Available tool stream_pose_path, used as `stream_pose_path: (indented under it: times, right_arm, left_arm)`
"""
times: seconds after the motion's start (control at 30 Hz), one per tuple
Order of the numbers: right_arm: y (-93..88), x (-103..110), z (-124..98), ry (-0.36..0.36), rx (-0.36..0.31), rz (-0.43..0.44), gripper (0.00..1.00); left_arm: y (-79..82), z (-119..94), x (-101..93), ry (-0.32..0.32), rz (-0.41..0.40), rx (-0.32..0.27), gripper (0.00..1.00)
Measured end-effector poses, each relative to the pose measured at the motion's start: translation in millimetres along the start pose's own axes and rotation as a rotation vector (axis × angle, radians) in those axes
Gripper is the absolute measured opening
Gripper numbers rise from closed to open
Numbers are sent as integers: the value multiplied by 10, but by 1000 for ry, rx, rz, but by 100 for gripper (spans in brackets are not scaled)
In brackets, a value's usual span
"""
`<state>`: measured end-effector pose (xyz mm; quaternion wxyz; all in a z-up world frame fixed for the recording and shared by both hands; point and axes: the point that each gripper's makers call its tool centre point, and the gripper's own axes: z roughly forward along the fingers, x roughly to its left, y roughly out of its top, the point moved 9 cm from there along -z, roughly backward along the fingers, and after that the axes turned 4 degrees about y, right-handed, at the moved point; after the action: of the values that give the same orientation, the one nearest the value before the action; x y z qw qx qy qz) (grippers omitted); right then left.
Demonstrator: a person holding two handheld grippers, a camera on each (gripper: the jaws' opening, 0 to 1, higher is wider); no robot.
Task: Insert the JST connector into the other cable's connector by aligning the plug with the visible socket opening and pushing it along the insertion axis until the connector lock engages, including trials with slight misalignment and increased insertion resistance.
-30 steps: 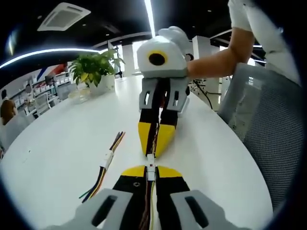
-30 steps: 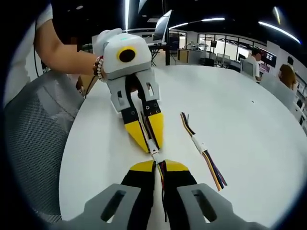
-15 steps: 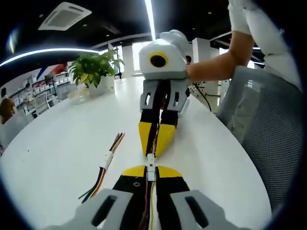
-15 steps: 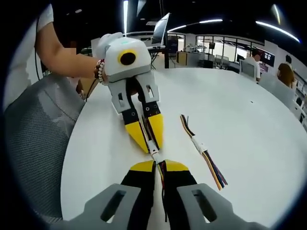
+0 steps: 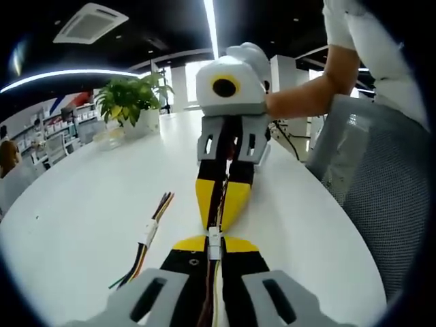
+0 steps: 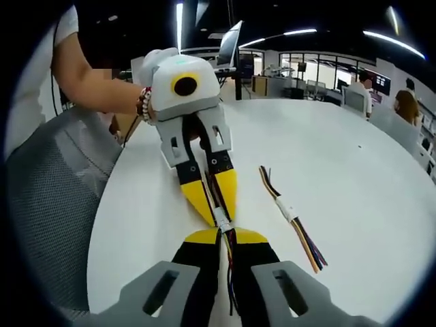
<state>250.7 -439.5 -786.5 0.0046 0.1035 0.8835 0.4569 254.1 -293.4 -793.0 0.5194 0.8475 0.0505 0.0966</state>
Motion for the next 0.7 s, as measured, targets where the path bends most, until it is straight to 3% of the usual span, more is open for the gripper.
stream_pose_path:
  times: [0.33, 0.37, 0.4, 0.5, 0.7]
  right_arm:
    - [15, 1, 0, 0, -16, 16, 2]
    - [45, 35, 22, 30, -55, 38, 2]
    - [43, 13, 9, 11, -36, 31, 2]
    - [26, 21, 28, 6, -13, 3, 2]
    - [20, 6, -32, -1, -46, 26, 2]
  left_arm:
    - [11, -15, 15, -5, 4, -4, 0]
    - [43, -4, 0, -20, -22, -41, 0]
    - [28, 4, 28, -7, 12, -11, 0]
    - [1, 63, 23, -10, 13, 8, 0]
    - [32, 60, 43, 2, -1, -12, 0]
